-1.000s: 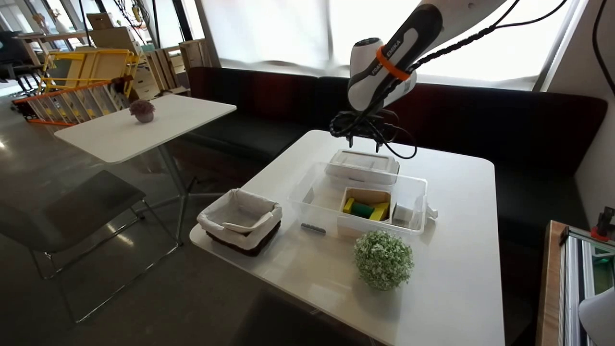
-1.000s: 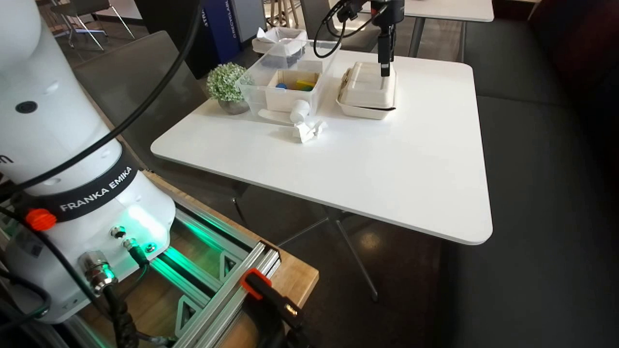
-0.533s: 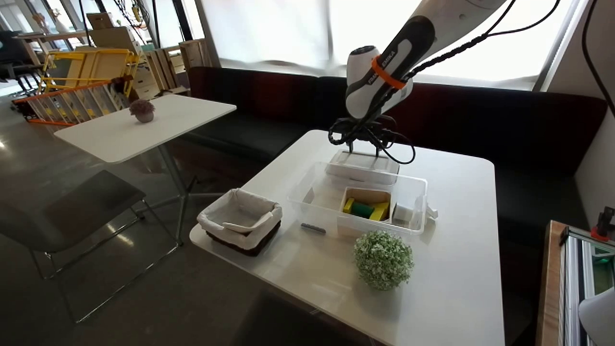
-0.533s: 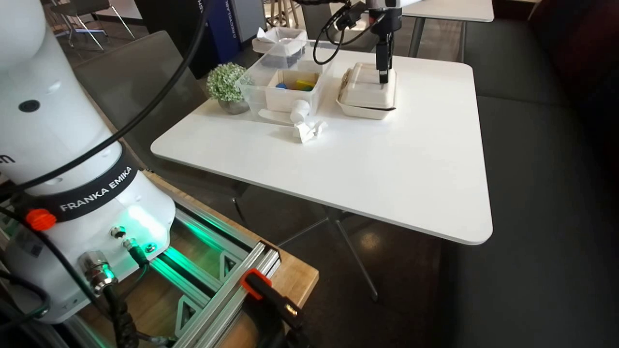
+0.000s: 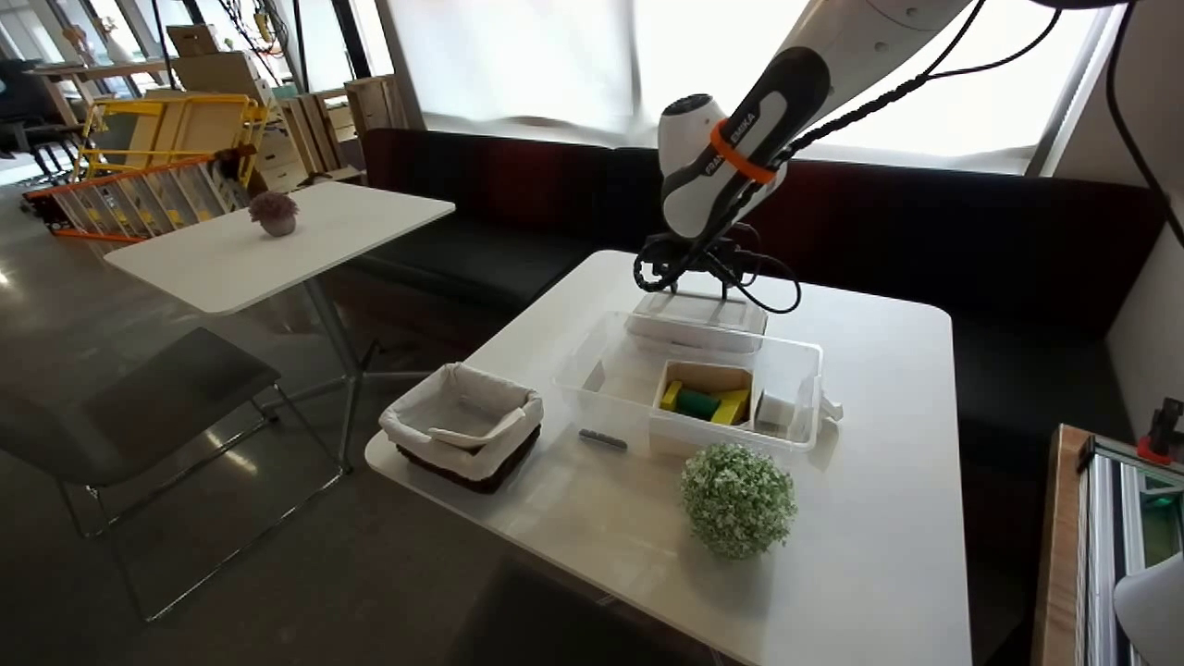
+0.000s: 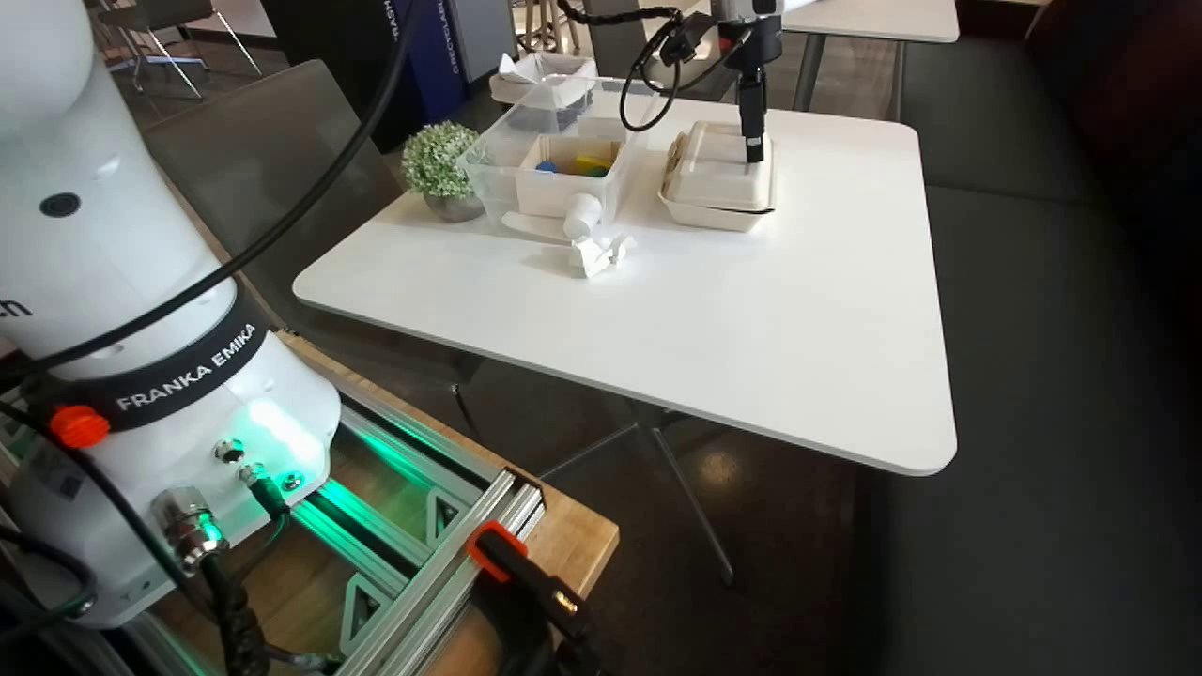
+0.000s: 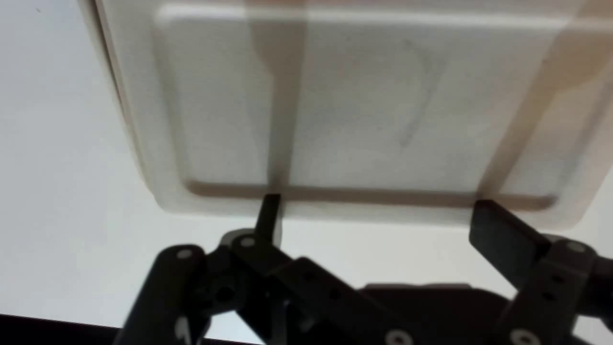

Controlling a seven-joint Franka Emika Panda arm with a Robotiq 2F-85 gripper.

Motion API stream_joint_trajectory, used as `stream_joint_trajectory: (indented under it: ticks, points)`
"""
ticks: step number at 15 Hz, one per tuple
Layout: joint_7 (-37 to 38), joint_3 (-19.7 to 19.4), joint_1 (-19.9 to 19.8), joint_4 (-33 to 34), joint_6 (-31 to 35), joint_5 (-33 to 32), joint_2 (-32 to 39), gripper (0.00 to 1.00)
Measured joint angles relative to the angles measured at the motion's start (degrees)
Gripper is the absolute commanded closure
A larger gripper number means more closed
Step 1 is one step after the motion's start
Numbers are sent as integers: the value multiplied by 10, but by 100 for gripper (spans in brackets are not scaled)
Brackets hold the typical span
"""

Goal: Move the styrofoam container to the left

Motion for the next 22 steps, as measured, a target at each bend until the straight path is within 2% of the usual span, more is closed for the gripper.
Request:
stream_joint_trajectory:
  ticks: [6, 10, 14, 22]
  points:
    - [-22, -4, 3, 16, -4, -20, 14, 0]
    - [-95, -4, 1, 33, 3, -37, 29, 0]
    - [-183, -4, -5, 45, 40, -40, 42, 0]
    - [-187, -6, -4, 48, 41, -37, 40, 0]
